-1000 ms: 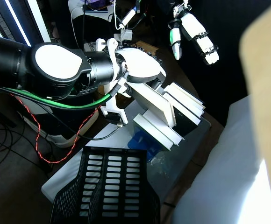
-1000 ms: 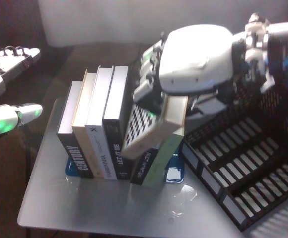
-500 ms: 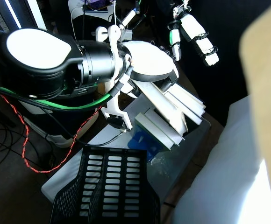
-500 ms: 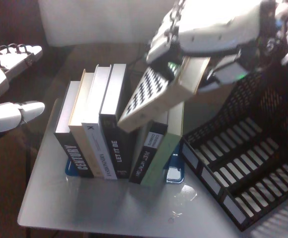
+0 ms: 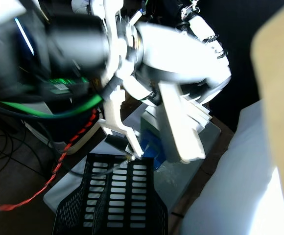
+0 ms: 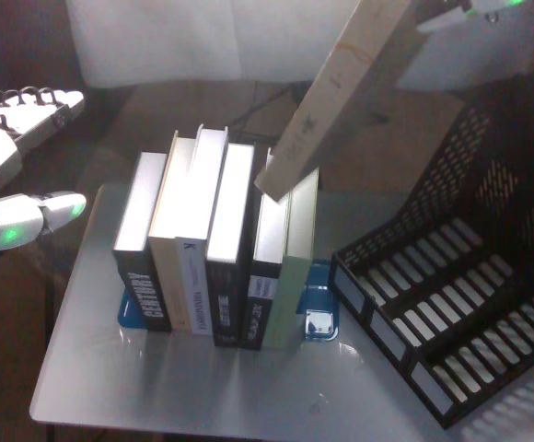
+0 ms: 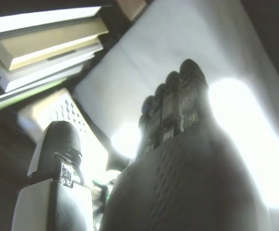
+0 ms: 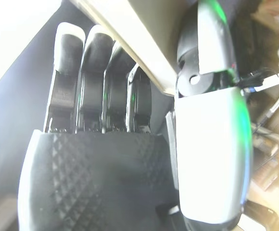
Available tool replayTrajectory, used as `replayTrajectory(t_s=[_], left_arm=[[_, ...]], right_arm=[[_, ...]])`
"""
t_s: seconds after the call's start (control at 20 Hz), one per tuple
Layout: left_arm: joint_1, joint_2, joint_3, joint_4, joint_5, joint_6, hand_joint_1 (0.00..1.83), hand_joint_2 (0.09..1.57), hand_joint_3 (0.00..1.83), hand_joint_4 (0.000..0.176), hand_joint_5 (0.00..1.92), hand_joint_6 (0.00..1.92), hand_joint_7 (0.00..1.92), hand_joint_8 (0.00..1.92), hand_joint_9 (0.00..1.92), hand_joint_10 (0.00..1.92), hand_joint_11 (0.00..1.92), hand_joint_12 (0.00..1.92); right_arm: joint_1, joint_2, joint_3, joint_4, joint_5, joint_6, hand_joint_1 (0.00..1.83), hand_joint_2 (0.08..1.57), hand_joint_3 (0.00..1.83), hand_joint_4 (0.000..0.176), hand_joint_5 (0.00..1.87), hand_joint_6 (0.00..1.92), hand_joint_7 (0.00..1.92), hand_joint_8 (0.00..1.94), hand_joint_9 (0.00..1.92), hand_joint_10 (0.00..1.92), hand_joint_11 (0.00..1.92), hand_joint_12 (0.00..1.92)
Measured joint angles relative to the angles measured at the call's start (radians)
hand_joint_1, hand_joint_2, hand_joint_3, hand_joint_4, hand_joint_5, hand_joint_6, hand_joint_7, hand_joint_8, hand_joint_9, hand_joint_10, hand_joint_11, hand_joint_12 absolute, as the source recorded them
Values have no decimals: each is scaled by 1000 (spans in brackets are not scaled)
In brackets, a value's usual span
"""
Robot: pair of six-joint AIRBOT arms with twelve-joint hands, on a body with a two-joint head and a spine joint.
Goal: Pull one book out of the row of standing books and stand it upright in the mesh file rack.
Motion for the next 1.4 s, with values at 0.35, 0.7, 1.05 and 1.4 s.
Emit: replayTrajectory(t_s=[0.35,0.7,1.05,1.4], left_arm=[[14,0,-14,-21,-3,0,559,1354,2,0,16,1,0,0,0,0,0,0],[33,2,-28,-32,-18,0,631,1354,0,0,37,8,0,0,0,0,0,0],[53,10,-40,-48,-25,0,502,1350,0,0,6,1,0,0,0,0,0,0],[64,14,-51,-50,-40,-1,376,1321,0,39,0,0,0,0,0,0,0,0]], right_arm=[[28,63,-33,-106,-14,54,1190,1240,0,0,816,1126,720,1603,566,1818,358,1921],[20,81,-41,-296,-26,207,1207,1249,0,0,758,1161,760,1616,810,1852,775,1921],[-31,63,-29,-365,-43,232,1161,1281,6,0,779,1440,590,1457,485,1346,244,1889],[-74,20,-7,-469,-49,312,1127,1386,0,0,653,1636,358,1714,371,1597,337,1843]])
